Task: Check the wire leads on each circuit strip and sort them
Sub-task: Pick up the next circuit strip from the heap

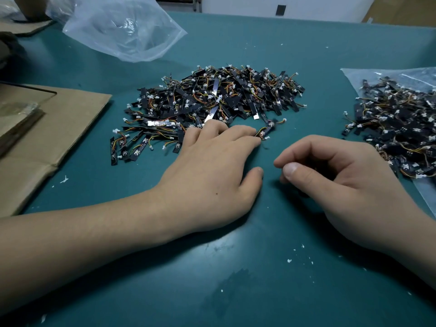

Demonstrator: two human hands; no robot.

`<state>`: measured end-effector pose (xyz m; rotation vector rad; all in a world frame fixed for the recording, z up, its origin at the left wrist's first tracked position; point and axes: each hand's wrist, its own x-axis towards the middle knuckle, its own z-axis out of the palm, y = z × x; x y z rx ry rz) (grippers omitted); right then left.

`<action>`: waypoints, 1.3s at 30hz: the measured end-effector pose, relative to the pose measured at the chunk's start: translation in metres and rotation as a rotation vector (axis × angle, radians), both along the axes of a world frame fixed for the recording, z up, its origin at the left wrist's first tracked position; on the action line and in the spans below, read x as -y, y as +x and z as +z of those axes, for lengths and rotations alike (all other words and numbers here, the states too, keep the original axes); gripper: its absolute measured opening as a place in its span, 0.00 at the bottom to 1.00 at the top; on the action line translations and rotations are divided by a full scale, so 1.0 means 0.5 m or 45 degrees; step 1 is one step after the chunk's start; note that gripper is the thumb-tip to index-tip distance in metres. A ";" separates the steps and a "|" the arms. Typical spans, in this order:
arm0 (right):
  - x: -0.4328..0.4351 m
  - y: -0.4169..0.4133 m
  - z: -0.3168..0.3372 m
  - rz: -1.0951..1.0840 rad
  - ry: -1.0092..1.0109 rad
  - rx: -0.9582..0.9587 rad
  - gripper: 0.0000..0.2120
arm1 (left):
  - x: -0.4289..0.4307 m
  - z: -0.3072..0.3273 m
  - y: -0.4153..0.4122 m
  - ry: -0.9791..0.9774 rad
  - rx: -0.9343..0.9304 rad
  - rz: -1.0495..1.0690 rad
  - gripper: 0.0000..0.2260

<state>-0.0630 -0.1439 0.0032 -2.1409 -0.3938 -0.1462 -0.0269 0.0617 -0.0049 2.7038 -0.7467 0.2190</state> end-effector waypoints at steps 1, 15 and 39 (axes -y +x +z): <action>0.000 0.000 0.000 -0.001 -0.003 0.000 0.04 | 0.000 -0.001 0.001 -0.036 -0.002 -0.001 0.23; 0.000 0.006 -0.005 -0.018 0.187 -0.049 0.10 | -0.012 0.021 0.000 -0.840 0.176 -0.252 0.06; -0.002 -0.002 -0.005 -0.054 0.143 0.134 0.07 | -0.011 0.027 -0.001 -0.776 -0.056 -0.143 0.09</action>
